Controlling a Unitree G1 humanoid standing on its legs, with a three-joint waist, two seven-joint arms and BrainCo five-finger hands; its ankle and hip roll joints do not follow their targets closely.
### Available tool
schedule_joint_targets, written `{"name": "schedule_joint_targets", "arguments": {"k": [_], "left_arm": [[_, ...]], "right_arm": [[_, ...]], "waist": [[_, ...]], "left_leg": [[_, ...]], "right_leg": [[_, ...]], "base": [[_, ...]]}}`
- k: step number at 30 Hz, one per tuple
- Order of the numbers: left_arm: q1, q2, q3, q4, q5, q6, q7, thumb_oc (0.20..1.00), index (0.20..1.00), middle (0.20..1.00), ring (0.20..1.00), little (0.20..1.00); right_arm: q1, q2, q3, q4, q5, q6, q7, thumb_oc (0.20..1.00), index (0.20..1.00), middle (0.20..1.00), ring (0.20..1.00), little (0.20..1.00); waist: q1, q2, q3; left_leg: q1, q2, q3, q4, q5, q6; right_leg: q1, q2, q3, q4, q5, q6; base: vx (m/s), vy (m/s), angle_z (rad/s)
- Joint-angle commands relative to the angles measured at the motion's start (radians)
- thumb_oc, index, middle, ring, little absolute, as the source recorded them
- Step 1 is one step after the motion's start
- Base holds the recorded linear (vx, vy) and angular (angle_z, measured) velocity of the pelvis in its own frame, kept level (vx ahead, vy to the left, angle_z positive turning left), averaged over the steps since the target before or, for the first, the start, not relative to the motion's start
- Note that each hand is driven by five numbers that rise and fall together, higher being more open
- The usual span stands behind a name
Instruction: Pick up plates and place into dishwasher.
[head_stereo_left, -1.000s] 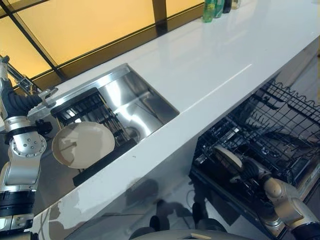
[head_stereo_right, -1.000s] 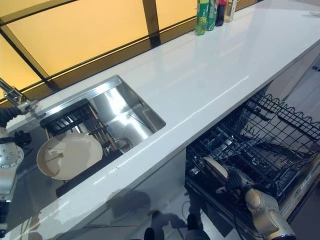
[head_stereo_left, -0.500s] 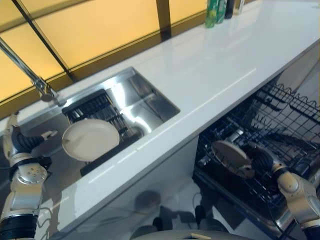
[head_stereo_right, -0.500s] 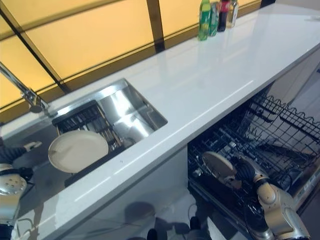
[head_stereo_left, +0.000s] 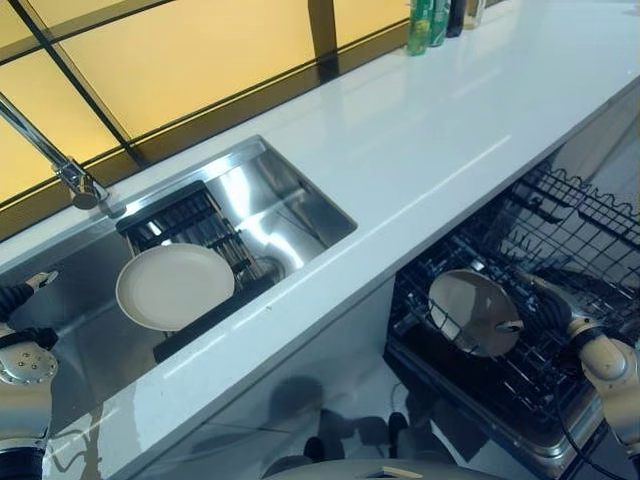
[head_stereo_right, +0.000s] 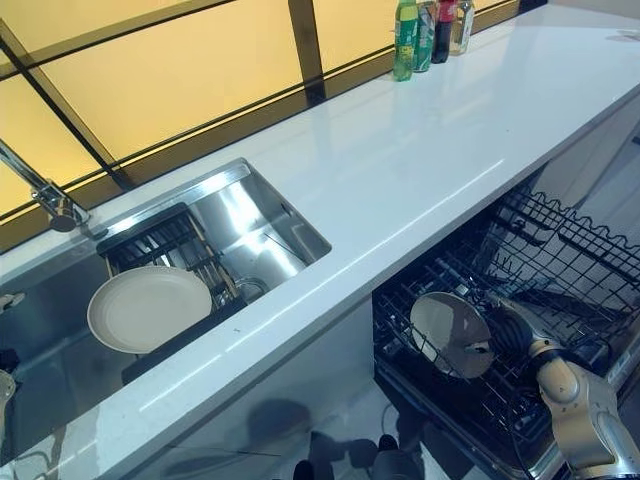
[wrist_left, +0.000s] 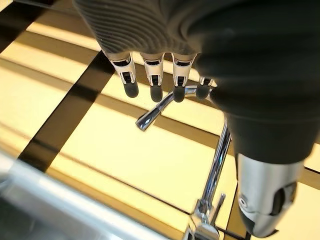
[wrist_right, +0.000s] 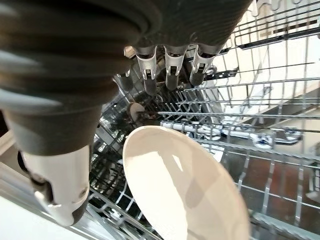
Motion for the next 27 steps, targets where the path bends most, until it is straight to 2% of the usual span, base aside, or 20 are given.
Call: {"name": "schedule_joint_targets", "arguments": {"k": [1,4,9,11,14,16,18,20,22,24,27], "left_arm": [[0.045,0.154,0.035,-0.045,0.185,-0.083,-0.022,1.0,1.0,1.0,1.0,1.0],[0.07,0.181,0.005,-0.073,0.301,-0.134,-0.026,1.0,1.0,1.0,1.0,1.0],[0.087,0.199,-0.081,-0.032,0.39,-0.175,0.032,1.0,1.0,1.0,1.0,1.0],[0.099,0.208,-0.125,-0.008,0.423,-0.174,0.061,1.0,1.0,1.0,1.0,1.0],[0.103,0.213,-0.154,0.022,0.444,-0.183,0.072,1.0,1.0,1.0,1.0,1.0],[0.118,0.215,-0.159,0.037,0.456,-0.204,0.077,1.0,1.0,1.0,1.0,1.0],[0.13,0.214,-0.161,0.047,0.468,-0.235,0.074,1.0,1.0,1.0,1.0,1.0],[0.132,0.211,-0.17,0.041,0.489,-0.252,0.06,1.0,1.0,1.0,1.0,1.0],[0.132,0.212,-0.171,0.041,0.489,-0.252,0.06,1.0,1.0,1.0,1.0,1.0],[0.115,0.21,-0.208,0.035,0.523,-0.28,0.03,1.0,1.0,1.0,1.0,1.0],[0.093,0.222,-0.241,0.049,0.552,-0.287,0.023,1.0,1.0,1.0,1.0,1.0]], "right_arm": [[-0.019,-0.012,0.032,-0.055,0.027,-0.013,-0.017,1.0,1.0,1.0,1.0,1.0],[-0.02,-0.031,0.003,-0.063,0.091,-0.022,-0.074,1.0,1.0,1.0,1.0,1.0],[-0.048,-0.051,-0.056,-0.071,0.176,-0.076,-0.248,1.0,1.0,1.0,1.0,1.0],[-0.062,-0.06,-0.09,-0.098,0.214,-0.114,-0.369,1.0,1.0,1.0,1.0,1.0],[-0.066,-0.058,-0.119,-0.107,0.241,-0.171,-0.476,1.0,1.0,1.0,1.0,1.0],[-0.057,-0.049,-0.16,-0.116,0.293,-0.265,-0.57,1.0,1.0,1.0,1.0,1.0],[-0.053,-0.039,-0.189,-0.128,0.341,-0.349,-0.604,1.0,1.0,1.0,1.0,1.0],[-0.058,-0.028,-0.196,-0.147,0.353,-0.401,-0.618,1.0,1.0,1.0,1.0,1.0],[-0.057,-0.028,-0.196,-0.147,0.353,-0.402,-0.618,1.0,1.0,1.0,1.0,1.0],[-0.102,-0.014,-0.184,-0.18,0.376,-0.449,-0.679,1.0,1.0,1.0,1.0,1.0],[-0.13,-0.015,-0.165,-0.184,0.375,-0.466,-0.696,1.0,1.0,1.0,1.0,1.0]], "waist": [[0.01,-0.076,-0.059],[0.01,-0.075,-0.054],[0.004,-0.064,-0.033],[-0.001,-0.059,-0.02],[0.0,-0.057,-0.015],[0.002,-0.057,-0.012],[0.007,-0.059,-0.013],[0.013,-0.06,-0.017],[0.013,-0.06,-0.017],[0.033,-0.065,-0.029],[0.045,-0.068,-0.038]], "left_leg": [[-0.005,-0.051,0.001,-0.037,0.064,0.013],[-0.005,-0.052,0.006,-0.036,0.061,0.016],[-0.008,-0.051,0.016,-0.031,0.055,0.023],[-0.01,-0.053,0.018,-0.032,0.051,0.029],[-0.012,-0.054,0.022,-0.035,0.048,0.035],[-0.012,-0.056,0.023,-0.036,0.045,0.04],[-0.01,-0.058,0.022,-0.036,0.041,0.043],[-0.009,-0.06,0.019,-0.034,0.039,0.045],[-0.009,-0.06,0.019,-0.034,0.039,0.045],[-0.007,-0.064,0.013,-0.032,0.037,0.049],[-0.006,-0.066,0.009,-0.03,0.036,0.05]], "right_leg": [[0.163,-0.027,0.031,-0.197,0.062,0.034],[0.159,-0.029,0.03,-0.194,0.065,0.039],[0.14,-0.032,0.035,-0.18,0.072,0.046],[0.129,-0.033,0.043,-0.179,0.076,0.05],[0.123,-0.035,0.049,-0.183,0.081,0.055],[0.124,-0.037,0.049,-0.189,0.084,0.059],[0.128,-0.039,0.047,-0.196,0.087,0.062],[0.135,-0.041,0.043,-0.202,0.088,0.064],[0.135,-0.041,0.043,-0.203,0.088,0.064],[0.147,-0.046,0.03,-0.208,0.088,0.067],[0.154,-0.051,0.018,-0.212,0.09,0.07]], "base": [[0.01,0.03,0.13],[0.02,0.029,0.06],[0.01,0.05,0.0],[0.0,0.069,-0.01],[-0.01,0.041,-0.03],[0.0,0.031,-0.06],[0.01,0.03,-0.05],[0.01,0.017,-0.01],[0.0,0.0,0.0],[0.03,0.041,0.02],[0.02,0.039,0.05]]}}
